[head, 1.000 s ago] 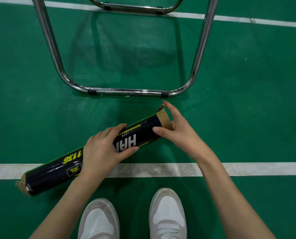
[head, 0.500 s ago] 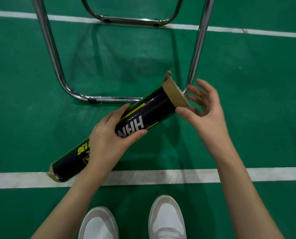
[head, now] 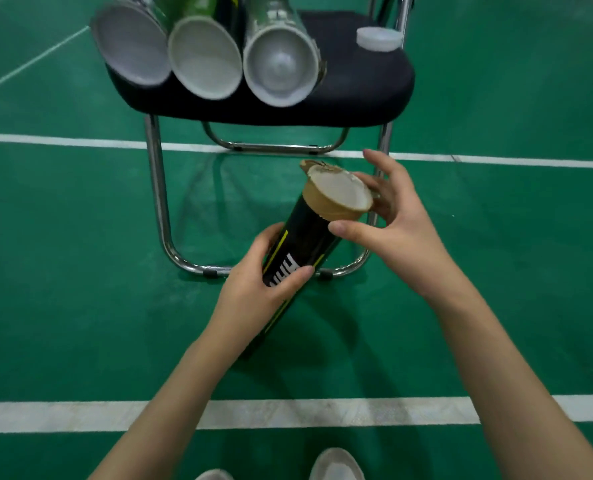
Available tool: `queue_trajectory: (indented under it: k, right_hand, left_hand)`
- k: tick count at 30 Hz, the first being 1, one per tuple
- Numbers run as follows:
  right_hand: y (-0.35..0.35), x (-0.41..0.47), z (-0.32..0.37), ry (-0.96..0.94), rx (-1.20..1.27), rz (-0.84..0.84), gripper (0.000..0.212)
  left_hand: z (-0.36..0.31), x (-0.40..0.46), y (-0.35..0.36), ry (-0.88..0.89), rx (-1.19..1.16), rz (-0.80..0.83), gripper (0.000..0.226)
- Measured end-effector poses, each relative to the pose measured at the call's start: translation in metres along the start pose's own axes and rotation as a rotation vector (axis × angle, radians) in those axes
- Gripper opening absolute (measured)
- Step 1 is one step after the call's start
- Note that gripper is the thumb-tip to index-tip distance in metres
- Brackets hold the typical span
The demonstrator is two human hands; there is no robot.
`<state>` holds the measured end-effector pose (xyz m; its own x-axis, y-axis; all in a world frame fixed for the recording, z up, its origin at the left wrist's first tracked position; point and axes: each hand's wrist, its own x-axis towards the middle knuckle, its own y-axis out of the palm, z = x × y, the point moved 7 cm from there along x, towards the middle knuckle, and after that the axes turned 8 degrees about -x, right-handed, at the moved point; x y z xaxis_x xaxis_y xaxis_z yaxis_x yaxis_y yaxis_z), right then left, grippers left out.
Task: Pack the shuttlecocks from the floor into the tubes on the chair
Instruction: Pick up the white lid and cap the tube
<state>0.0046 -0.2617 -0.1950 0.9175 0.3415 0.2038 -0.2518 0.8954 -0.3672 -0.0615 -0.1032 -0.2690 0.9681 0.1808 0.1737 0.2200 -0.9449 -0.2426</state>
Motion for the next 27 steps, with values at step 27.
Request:
queue_trajectory:
  k: [27]
  right_hand:
    - [-0.032, 0.056, 0.066, -0.023, -0.157, 0.014, 0.039]
  left_hand:
    - [-0.083, 0.044, -0.032, -0.055, -0.216, -0.136, 0.036]
